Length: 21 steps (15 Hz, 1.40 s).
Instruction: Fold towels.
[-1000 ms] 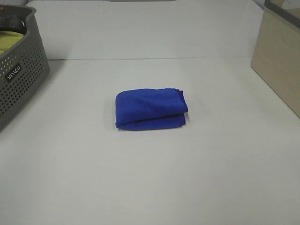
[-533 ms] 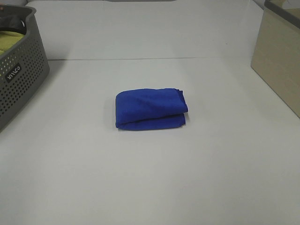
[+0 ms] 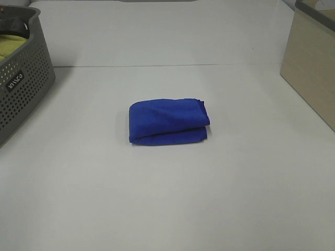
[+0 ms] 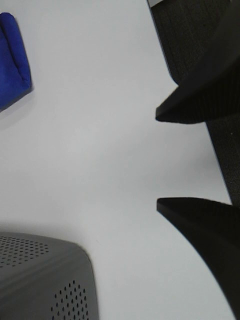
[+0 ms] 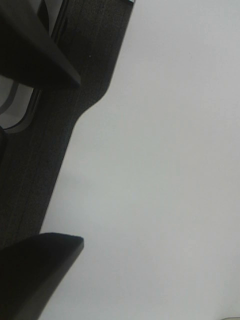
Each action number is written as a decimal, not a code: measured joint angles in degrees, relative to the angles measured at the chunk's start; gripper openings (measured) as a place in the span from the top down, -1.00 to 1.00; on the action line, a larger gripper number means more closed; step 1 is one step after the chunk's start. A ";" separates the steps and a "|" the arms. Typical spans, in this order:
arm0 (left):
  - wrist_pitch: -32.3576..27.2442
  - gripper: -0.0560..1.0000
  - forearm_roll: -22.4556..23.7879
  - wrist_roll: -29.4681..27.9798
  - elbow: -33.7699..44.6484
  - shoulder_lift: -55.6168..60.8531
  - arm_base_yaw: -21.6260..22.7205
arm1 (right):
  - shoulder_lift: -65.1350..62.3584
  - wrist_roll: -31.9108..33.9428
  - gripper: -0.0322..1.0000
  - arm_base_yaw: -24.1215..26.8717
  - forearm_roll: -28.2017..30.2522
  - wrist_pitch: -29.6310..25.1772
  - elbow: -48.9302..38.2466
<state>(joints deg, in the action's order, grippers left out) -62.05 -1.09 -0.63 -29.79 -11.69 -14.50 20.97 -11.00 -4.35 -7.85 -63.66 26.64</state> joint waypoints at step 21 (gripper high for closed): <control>0.06 0.03 0.06 0.00 0.23 12.03 14.50 | -17.19 0.00 -0.54 4.35 -0.69 0.17 0.00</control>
<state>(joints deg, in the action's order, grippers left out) -61.99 -1.03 -0.63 -29.56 0.34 0.00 3.78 -11.00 0.00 -8.54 -63.48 26.64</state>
